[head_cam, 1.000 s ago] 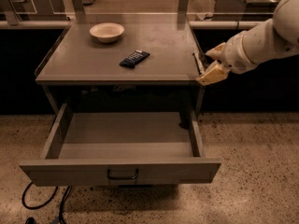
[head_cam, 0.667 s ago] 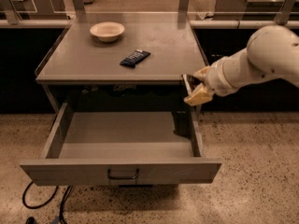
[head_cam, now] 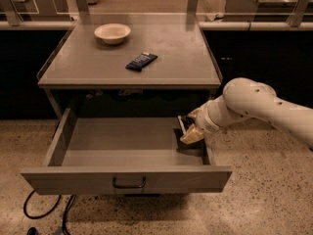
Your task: Place rxbar chocolate into top drawer
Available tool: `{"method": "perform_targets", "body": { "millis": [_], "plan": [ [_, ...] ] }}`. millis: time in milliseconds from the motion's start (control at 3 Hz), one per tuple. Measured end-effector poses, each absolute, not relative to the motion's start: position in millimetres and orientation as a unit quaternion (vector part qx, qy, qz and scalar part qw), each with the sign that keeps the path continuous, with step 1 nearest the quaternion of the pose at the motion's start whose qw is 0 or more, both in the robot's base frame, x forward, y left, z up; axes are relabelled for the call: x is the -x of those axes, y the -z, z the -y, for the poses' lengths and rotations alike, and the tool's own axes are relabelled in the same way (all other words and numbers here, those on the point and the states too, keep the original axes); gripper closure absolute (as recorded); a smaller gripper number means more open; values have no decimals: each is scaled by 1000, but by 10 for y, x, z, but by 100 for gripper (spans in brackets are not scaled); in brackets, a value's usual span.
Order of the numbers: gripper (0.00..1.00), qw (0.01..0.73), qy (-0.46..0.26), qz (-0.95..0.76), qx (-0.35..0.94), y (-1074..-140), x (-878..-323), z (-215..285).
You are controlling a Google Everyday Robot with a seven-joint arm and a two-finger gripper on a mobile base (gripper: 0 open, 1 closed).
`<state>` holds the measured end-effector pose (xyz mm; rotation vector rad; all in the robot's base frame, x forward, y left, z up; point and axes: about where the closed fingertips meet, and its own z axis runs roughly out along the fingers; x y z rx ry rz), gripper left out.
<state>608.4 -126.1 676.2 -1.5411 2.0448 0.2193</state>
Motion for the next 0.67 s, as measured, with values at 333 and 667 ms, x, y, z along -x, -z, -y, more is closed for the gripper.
{"method": "perform_targets", "body": {
  "millis": [333,667],
  "plan": [
    [100,282,-82,-763,575,-6760,-6084,1260],
    [100,277,-97,-757,584,-6631,-6088,1168]
  ]
}}
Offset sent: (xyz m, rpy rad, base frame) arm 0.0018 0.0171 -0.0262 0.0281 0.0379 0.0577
